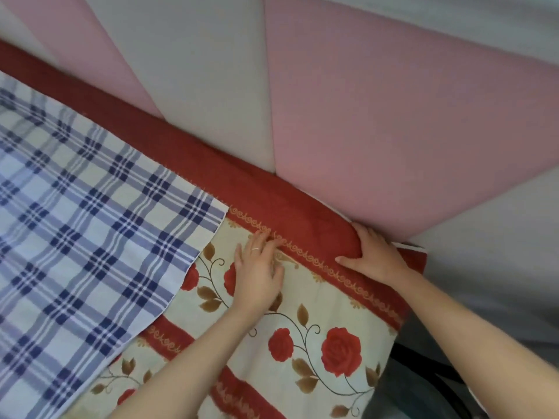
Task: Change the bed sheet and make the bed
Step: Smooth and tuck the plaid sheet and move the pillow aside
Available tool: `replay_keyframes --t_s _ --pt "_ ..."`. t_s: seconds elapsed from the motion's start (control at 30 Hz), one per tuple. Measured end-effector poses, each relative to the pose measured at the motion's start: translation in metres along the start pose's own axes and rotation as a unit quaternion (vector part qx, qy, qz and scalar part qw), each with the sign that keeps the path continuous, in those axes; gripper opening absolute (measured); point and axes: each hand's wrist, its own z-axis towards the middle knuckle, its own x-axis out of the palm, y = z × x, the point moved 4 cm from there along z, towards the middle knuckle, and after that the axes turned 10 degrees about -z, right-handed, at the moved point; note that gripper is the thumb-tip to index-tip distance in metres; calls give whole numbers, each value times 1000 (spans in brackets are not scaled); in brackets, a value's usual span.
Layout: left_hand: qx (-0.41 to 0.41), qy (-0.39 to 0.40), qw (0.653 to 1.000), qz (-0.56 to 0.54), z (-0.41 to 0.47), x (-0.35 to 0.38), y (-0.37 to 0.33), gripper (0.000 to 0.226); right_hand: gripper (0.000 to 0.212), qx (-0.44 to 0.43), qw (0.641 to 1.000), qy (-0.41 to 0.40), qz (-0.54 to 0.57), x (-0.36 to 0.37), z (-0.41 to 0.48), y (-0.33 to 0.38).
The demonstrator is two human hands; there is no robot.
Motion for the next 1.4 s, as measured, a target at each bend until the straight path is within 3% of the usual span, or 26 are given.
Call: replay_keyframes --t_s 0.07,0.17,0.3,0.47,0.57,0.7,0.8,0.9,1.03,1.17,1.27,1.33,1.4 --pt "30 34 998 34 29 7 -7 43 82 -10 998 -25 52 -2 4 5" --pt "41 54 996 60 62 14 -14 45 60 48 996 -33 70 -11 18 7" --pt "41 44 996 68 77 19 -19 44 59 47 987 66 136 -17 35 13" --pt "97 19 990 97 97 9 -23 40 24 36 952 111 284 -27 31 11" --pt "120 34 985 118 106 3 -21 36 19 50 930 92 352 -28 28 9" --pt "145 47 980 127 111 -4 -21 43 36 113 881 89 450 -22 30 7" --pt "180 57 974 128 115 -5 -24 46 22 159 856 105 481 -22 35 7" --pt "231 82 960 136 120 -1 -32 51 20 206 870 128 428 -19 42 9" --pt "291 194 921 172 119 19 -53 56 35 201 920 151 300 -12 49 16" --pt "238 282 893 256 130 42 -65 67 34 197 953 117 200 -13 51 12" --pt "193 312 878 306 142 57 -68 56 35 187 975 41 116 -5 39 7" --pt "166 316 883 304 149 64 -73 46 37 94 991 -76 51 -7 24 10" --pt "111 316 900 281 157 67 -73 48 47 -65 989 -135 5 -11 11 17"
